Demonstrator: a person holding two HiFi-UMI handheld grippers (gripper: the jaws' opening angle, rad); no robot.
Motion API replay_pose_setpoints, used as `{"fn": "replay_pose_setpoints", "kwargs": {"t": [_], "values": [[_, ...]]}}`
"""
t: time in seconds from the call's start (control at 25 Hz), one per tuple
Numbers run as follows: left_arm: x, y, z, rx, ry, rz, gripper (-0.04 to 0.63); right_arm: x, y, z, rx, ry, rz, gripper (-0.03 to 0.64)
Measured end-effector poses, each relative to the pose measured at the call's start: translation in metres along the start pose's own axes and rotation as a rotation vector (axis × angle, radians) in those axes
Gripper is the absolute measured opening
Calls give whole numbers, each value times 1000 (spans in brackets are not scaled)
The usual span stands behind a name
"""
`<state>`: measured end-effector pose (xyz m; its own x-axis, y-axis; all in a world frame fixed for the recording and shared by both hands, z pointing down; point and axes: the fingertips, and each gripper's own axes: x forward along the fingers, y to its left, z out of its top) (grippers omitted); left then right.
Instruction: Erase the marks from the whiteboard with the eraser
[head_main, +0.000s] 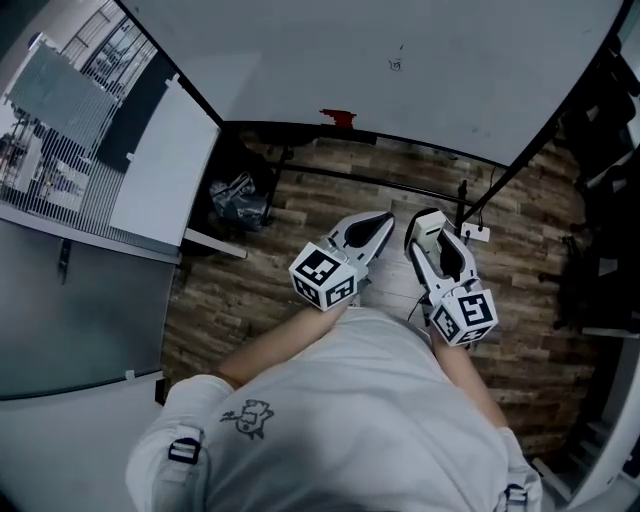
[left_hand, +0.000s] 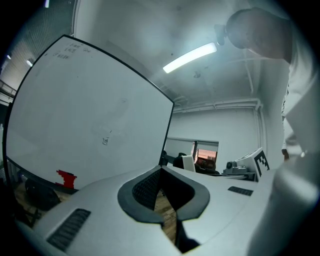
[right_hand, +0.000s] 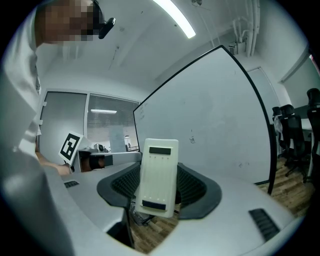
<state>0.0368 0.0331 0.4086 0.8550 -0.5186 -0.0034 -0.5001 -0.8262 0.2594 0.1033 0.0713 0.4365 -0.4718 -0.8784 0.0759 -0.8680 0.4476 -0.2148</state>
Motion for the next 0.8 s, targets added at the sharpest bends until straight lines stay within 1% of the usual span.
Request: {"fn": "replay_pose_setpoints", "kwargs": {"t": [0.16,0.32,0.48,0.64,0.8], "values": [[-15,36,15,12,-18,-1,8,36,18,2,-11,6,-5,236],[-31,65,15,-11,-9,-13,8,63,32,-3,-15,26,-17,236],[-46,92,16,-32,-12,0,8,84,47,-6,-27,40,-16,236],[-56,105,23,-33,-23,2,8,98,58,-2,-45,54,-10,236],[-59,110,21,-49,-14,-6,8,111,62,2,-52,46,-2,236]]}}
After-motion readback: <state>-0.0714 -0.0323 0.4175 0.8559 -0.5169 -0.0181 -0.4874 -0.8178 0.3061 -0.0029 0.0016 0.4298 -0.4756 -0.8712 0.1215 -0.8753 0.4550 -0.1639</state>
